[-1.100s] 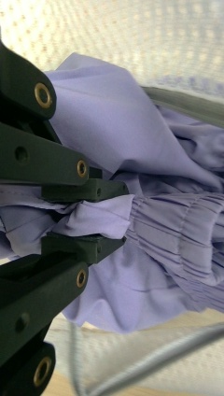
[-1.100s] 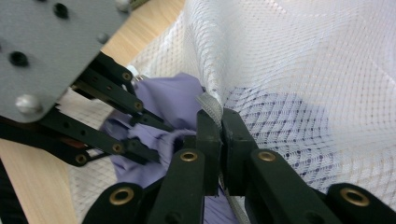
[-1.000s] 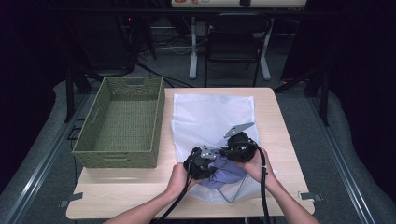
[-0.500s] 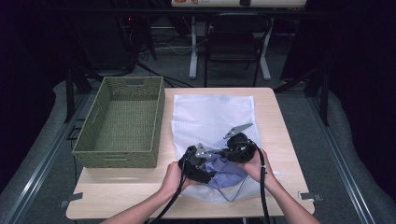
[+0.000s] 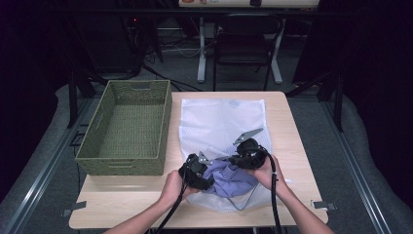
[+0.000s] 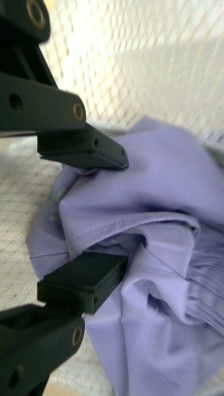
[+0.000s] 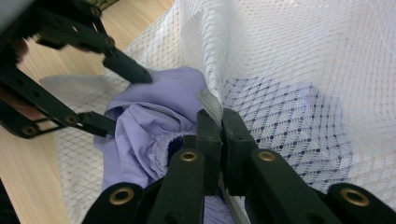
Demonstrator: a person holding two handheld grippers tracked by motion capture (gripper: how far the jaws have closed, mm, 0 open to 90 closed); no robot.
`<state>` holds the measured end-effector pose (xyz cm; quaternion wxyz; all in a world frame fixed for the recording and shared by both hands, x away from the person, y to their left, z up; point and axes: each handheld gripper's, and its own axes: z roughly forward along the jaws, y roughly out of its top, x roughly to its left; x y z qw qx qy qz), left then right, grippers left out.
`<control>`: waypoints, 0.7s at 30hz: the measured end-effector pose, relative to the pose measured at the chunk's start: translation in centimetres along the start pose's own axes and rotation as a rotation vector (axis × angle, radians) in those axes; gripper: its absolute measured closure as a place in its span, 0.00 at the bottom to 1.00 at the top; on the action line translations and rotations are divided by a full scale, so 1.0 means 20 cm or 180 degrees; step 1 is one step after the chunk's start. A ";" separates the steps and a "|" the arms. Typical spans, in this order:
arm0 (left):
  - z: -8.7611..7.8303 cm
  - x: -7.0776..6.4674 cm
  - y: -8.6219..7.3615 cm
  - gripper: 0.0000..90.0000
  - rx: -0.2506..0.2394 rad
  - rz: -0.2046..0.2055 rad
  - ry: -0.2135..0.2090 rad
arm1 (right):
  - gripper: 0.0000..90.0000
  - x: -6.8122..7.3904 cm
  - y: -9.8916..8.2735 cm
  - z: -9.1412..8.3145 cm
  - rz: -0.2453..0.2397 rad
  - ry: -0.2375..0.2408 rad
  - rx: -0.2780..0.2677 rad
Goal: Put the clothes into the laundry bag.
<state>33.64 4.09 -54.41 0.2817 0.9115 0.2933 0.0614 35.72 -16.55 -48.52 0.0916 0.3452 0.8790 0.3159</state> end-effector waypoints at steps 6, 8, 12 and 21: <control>0.05 0.01 -0.01 0.79 -0.0036 -0.0012 -0.0077 | 0.97 0.01 0.00 0.00 -0.0023 0.0015 0.0001; 0.06 0.02 -0.02 0.86 -0.0047 -0.0024 -0.0108 | 0.97 0.01 0.00 0.00 -0.0036 0.0020 -0.0003; 0.06 0.01 -0.01 0.93 -0.0089 -0.0021 -0.0125 | 0.97 0.02 0.00 0.00 -0.0036 0.0014 -0.0003; 0.06 0.01 0.03 0.94 -0.0292 -0.0070 -0.0444 | 0.97 0.03 0.02 -0.04 -0.0048 0.0048 -0.0130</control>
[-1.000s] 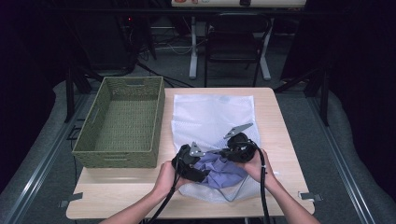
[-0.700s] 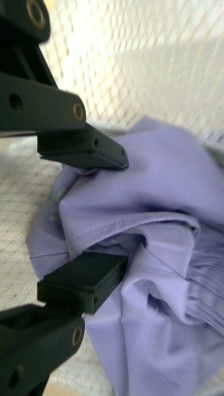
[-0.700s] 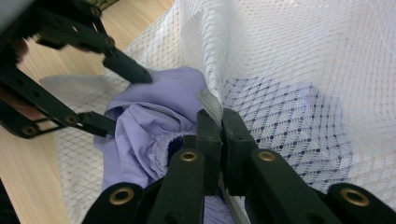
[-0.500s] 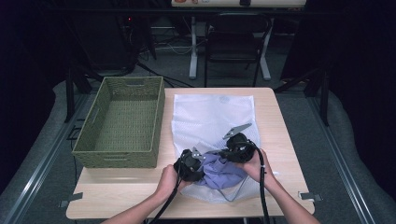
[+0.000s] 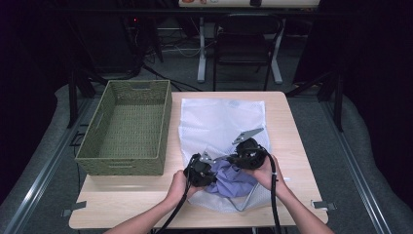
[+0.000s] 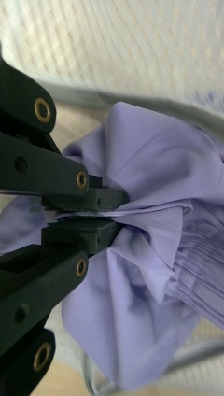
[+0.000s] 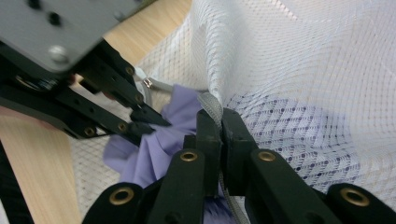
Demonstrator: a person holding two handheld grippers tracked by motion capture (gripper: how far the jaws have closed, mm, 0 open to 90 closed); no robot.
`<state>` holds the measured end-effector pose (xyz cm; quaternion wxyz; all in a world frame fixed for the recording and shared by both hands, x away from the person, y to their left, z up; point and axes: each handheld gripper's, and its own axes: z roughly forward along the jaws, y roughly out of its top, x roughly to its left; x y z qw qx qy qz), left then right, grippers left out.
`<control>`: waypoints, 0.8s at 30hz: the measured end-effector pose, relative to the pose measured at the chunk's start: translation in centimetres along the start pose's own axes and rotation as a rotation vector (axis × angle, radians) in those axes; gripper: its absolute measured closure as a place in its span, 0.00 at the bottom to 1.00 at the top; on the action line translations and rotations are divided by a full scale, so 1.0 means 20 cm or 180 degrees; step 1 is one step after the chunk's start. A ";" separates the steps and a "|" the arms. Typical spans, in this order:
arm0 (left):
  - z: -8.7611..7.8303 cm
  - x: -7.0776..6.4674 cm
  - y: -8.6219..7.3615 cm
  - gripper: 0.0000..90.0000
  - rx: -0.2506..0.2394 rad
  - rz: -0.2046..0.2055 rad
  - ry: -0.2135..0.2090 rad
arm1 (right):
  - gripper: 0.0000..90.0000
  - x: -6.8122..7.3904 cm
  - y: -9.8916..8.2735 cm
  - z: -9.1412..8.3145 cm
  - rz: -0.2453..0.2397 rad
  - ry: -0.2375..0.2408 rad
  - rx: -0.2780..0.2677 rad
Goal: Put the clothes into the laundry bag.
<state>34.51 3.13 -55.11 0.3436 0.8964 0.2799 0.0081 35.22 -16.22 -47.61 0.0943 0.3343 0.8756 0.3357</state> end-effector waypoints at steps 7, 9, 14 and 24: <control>0.06 0.01 0.05 0.94 -0.0083 0.0056 0.0081 | 0.97 0.01 0.00 -0.03 0.0026 0.0014 -0.0062; 0.06 0.03 0.05 0.92 -0.0117 0.0013 0.0150 | 0.97 0.00 0.00 -0.03 0.0029 0.0016 -0.0064; 0.02 0.04 0.04 0.77 -0.0133 -0.0028 0.0177 | 0.97 0.01 -0.01 -0.02 0.0037 -0.0005 -0.0034; -0.10 -0.03 0.02 0.34 -0.0077 0.0073 0.0311 | 0.97 -0.01 -0.02 -0.02 0.0041 -0.0007 -0.0009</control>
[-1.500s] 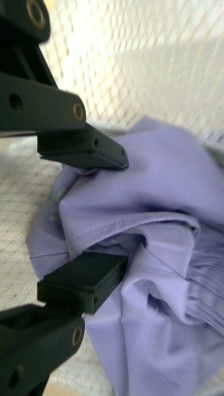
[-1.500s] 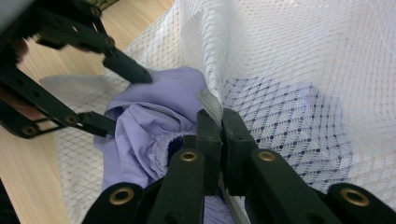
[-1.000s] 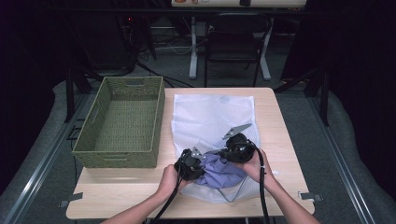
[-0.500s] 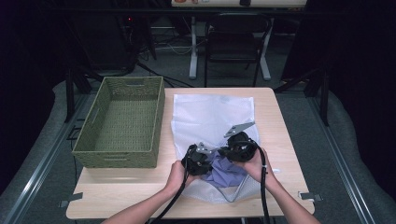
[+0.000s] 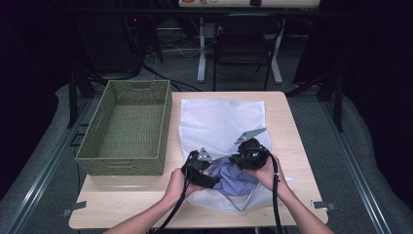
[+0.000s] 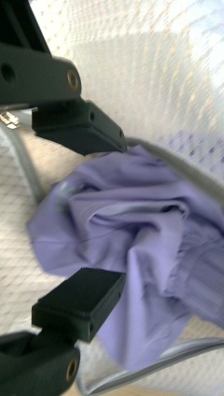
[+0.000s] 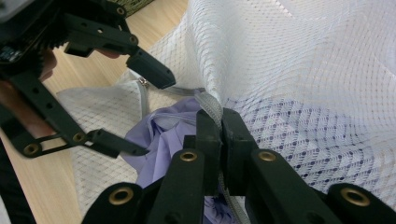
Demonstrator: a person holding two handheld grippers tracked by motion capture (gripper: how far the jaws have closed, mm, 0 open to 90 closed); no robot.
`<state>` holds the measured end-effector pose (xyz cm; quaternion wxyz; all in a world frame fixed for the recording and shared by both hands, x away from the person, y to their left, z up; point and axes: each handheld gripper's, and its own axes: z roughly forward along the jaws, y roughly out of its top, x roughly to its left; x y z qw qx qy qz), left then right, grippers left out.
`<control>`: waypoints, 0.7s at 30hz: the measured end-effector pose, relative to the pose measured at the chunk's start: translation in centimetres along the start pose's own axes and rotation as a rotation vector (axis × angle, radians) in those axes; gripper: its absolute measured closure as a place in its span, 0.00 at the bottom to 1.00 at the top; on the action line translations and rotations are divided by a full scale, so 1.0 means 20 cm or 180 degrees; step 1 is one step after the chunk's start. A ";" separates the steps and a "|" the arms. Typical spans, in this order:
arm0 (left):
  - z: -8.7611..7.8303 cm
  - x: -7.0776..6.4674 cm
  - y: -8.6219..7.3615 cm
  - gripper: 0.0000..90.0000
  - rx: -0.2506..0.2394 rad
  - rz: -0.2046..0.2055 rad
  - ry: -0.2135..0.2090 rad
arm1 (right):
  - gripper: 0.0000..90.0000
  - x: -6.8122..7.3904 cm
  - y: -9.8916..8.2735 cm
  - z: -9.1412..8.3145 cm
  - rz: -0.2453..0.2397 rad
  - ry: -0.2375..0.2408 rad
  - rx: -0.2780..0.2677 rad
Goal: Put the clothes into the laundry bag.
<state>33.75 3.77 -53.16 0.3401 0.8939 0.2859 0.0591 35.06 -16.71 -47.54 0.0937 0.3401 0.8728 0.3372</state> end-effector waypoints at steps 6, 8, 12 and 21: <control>0.07 0.00 -0.03 0.42 0.0115 0.0024 -0.0040 | 0.97 0.00 0.00 0.01 0.0005 0.0013 0.0017; 0.10 0.01 -0.04 0.47 0.0124 0.0046 -0.0103 | 0.97 0.00 0.00 0.02 -0.0016 0.0015 0.0028; 0.14 0.03 -0.05 0.59 0.0101 -0.0016 -0.0225 | 0.97 0.00 0.01 0.03 -0.0036 0.0019 0.0041; 0.19 0.04 -0.03 0.87 0.0038 -0.0048 -0.0227 | 0.97 0.00 0.02 0.01 -0.0023 0.0024 -0.0014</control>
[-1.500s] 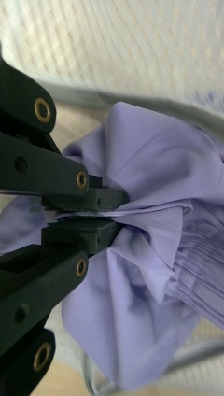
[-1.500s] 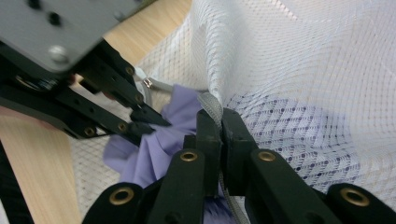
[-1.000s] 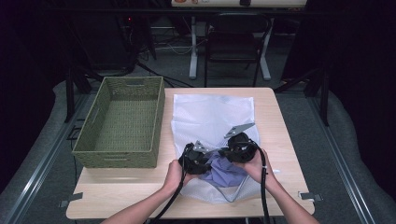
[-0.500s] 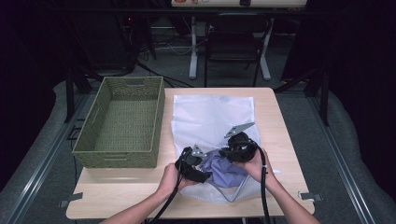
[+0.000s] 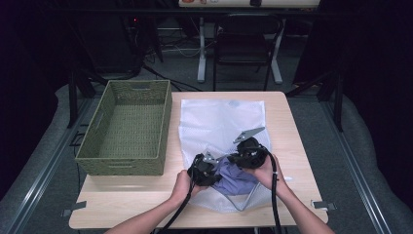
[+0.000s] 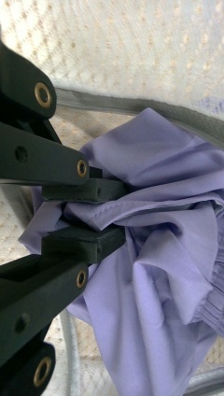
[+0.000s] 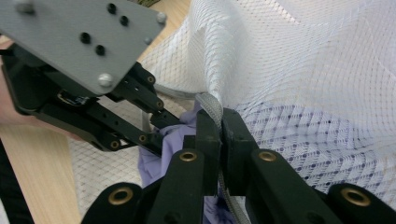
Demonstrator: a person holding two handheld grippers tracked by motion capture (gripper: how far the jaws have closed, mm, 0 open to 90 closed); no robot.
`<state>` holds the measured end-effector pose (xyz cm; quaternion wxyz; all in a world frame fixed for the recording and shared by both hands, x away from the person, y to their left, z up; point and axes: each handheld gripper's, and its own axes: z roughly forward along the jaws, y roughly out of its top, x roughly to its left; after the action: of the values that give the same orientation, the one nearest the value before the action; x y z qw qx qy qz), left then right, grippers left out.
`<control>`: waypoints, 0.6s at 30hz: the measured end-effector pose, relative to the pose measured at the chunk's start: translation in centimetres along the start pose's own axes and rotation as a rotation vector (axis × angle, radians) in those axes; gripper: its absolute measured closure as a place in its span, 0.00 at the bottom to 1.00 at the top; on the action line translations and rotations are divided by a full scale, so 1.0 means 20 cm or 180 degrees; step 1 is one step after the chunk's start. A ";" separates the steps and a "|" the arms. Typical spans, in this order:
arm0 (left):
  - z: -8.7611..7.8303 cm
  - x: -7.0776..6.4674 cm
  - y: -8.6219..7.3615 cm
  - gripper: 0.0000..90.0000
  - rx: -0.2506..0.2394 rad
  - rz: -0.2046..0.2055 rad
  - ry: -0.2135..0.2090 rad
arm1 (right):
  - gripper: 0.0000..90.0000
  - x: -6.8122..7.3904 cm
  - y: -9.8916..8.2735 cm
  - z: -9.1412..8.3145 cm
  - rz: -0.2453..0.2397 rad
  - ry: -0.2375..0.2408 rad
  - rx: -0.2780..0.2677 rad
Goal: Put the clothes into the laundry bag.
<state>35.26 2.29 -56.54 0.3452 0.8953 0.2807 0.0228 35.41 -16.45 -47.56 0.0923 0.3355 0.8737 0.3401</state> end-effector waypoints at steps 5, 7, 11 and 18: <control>0.02 0.01 0.03 0.88 -0.0075 -0.0015 0.0037 | 0.97 0.01 0.00 -0.03 0.0039 0.0006 -0.0036; 0.02 0.02 0.03 0.87 -0.0104 -0.0048 0.0073 | 0.97 0.00 0.00 -0.03 0.0049 0.0012 -0.0050; 0.01 0.03 0.03 0.77 -0.0057 -0.0025 0.0063 | 0.97 0.00 -0.01 -0.02 0.0049 0.0015 -0.0012; -0.03 0.00 0.04 0.57 -0.0027 0.0028 0.0045 | 0.97 -0.01 -0.01 -0.02 0.0058 0.0012 0.0008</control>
<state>35.50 2.19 -55.60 0.3469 0.8949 0.2790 0.0319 35.28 -16.86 -47.47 0.0872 0.3429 0.8711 0.3405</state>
